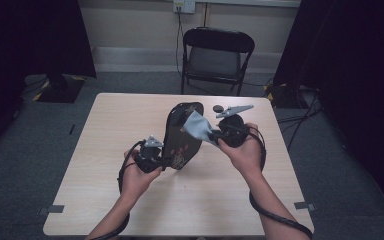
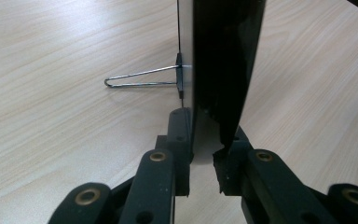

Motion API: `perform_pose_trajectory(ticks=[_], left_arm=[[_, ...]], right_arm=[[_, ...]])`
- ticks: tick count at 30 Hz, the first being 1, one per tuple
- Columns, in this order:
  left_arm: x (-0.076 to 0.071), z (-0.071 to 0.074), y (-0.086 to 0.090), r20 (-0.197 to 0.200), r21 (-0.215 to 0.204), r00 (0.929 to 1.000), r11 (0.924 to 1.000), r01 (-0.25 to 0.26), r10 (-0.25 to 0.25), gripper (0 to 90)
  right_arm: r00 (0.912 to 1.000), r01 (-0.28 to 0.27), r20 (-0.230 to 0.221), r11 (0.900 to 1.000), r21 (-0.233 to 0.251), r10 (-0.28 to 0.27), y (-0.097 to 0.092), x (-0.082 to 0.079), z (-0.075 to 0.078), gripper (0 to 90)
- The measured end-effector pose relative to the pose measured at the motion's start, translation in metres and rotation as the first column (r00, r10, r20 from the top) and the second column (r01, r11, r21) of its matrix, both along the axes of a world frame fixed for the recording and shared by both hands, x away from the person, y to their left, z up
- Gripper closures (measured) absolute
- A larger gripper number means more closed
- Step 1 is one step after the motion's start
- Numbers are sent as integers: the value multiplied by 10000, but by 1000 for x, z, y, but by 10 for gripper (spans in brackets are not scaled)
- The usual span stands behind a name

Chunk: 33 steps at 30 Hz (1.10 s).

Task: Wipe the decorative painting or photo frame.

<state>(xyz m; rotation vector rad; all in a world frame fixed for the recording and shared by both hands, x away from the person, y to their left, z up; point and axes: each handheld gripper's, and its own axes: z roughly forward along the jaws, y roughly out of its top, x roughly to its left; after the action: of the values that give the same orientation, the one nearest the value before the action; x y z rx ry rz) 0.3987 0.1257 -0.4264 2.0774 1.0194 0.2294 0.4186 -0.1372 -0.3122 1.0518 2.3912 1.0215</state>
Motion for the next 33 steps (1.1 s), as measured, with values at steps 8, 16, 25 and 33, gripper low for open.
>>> perform_pose_trajectory(ticks=[8,16,25,33], left_arm=[[0,0,1,-19,-50,10000,10000,4,-5,785],[1,-1,1,-34,-47,10000,10000,19,-19,785],[1,0,1,-34,-55,10000,10000,10,-10,785],[0,0,1,-32,-1,10000,10000,32,-32,785]], right_arm=[[9986,-123,511,9999,35,121,14,6,34,824],[9997,-223,60,9997,-125,223,21,8,6,824],[9987,-208,-460,9996,-169,200,20,6,-30,824],[9939,-179,-1088,9997,-143,162,18,1,-68,824]])
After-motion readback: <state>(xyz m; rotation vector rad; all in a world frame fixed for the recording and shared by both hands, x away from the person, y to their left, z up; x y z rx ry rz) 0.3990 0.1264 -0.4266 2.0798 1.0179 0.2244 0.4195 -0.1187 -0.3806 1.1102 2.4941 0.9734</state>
